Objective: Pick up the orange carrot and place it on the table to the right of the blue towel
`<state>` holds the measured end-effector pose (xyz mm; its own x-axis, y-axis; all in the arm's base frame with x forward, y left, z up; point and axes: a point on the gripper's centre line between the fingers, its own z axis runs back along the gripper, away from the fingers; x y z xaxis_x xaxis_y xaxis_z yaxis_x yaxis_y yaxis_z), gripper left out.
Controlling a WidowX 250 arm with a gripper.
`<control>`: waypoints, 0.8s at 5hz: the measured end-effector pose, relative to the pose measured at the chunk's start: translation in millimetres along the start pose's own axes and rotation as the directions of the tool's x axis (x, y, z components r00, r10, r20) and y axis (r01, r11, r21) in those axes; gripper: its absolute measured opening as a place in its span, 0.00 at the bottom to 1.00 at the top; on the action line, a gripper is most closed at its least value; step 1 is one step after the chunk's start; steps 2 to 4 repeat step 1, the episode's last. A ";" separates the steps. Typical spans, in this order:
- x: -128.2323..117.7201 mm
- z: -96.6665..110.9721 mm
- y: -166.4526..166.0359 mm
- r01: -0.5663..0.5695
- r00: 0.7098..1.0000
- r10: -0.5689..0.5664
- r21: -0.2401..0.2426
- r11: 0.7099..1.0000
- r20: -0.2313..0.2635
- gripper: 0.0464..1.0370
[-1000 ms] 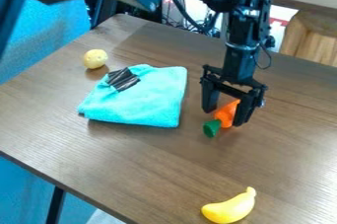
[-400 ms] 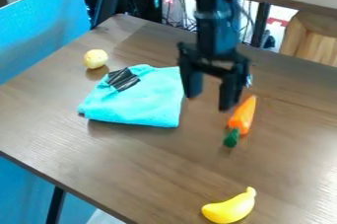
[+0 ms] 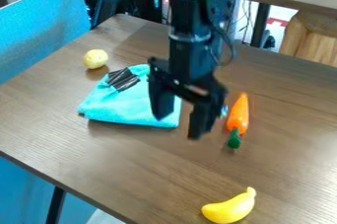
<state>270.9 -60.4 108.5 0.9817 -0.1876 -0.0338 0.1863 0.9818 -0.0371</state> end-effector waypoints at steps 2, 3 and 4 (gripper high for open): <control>-19.0 -13.3 -8.6 0.029 0.998 -0.029 0.004 1.000 -0.057 0.96; -19.0 -13.3 -8.6 0.029 0.998 -0.029 0.004 1.000 -0.057 0.96; -19.0 -13.3 -8.6 0.029 0.998 -0.029 0.004 1.000 -0.057 0.96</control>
